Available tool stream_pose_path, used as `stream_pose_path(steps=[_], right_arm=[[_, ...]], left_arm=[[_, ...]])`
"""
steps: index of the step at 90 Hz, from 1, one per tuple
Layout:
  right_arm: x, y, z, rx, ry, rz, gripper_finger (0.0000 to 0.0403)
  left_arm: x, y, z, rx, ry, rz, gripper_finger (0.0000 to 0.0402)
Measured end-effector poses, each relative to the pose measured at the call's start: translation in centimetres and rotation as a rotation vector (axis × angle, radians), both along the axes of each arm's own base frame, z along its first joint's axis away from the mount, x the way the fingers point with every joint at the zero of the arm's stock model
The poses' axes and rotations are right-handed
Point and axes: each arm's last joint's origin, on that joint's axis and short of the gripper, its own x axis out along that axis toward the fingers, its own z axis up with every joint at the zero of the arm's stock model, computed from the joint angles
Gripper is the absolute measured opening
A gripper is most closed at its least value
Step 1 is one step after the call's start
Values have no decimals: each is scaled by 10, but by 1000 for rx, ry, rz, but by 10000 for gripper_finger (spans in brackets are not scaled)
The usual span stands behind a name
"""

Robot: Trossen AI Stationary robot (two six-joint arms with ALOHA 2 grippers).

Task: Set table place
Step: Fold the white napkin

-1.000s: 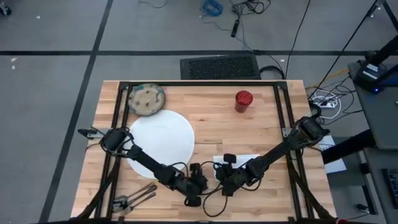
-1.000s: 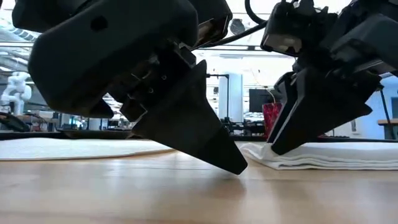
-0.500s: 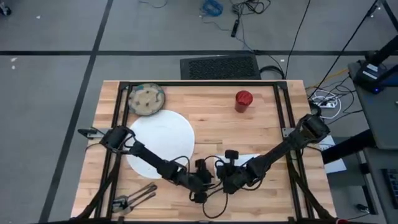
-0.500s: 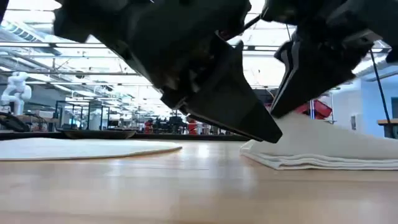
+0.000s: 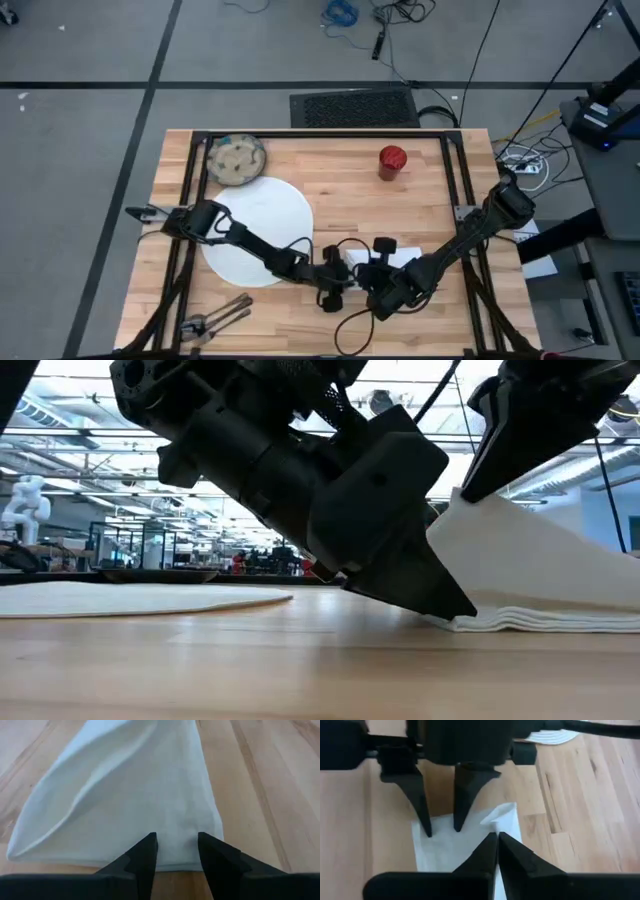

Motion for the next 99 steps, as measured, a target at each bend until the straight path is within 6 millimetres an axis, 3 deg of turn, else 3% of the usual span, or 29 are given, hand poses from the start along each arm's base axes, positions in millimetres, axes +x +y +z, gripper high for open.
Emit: stream_pose_path(steps=[58,81,99], right_arm=[[1,2,-15,84,-59,-3,0],[1,3,-15,94,-65,-5,0],[2,3,-16,112,-73,-6,0]], left_arm=[[2,20,27,-8,-13,-10,132],[7,55,21,36,53,77,132],[9,60,21,23,41,91,132]])
